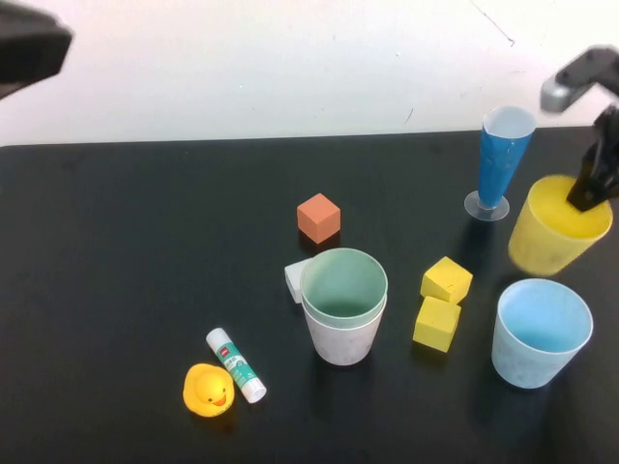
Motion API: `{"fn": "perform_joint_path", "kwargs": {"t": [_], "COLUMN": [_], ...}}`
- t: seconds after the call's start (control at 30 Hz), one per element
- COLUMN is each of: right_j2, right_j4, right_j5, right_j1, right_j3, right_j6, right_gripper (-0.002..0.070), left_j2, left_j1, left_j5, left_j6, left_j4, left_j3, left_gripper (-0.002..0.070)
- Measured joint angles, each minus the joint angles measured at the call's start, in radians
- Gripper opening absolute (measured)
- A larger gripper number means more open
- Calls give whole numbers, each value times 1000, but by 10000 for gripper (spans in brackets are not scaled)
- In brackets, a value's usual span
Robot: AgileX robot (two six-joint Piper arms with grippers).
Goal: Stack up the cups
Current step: Pick up the yellow cup, then place the yellow cup on the blue cup
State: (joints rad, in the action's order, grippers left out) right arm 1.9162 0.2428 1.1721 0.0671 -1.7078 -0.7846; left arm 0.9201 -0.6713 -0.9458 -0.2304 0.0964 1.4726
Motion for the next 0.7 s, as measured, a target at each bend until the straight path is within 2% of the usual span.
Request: {"fn": "perform_joint_path", "kwargs": {"t": [0.33, 0.53, 0.7], "right_j2": [-299, -439, -462], "right_j4": [2, -29, -41], "right_j5": [61, 68, 25], "right_j1": [113, 153, 154], "right_j3": [-15, 189, 369], "right_j6": [47, 75, 77], "right_gripper": [17, 17, 16], "left_j2": [-191, -237, -243], "left_j1": [0, 0, 0], "left_j5": [290, 413, 495], "left_j6": [107, 200, 246], "left_j4": [151, 182, 183], "left_j3": [-425, -611, -654], "left_gripper": [1, 1, 1]}}
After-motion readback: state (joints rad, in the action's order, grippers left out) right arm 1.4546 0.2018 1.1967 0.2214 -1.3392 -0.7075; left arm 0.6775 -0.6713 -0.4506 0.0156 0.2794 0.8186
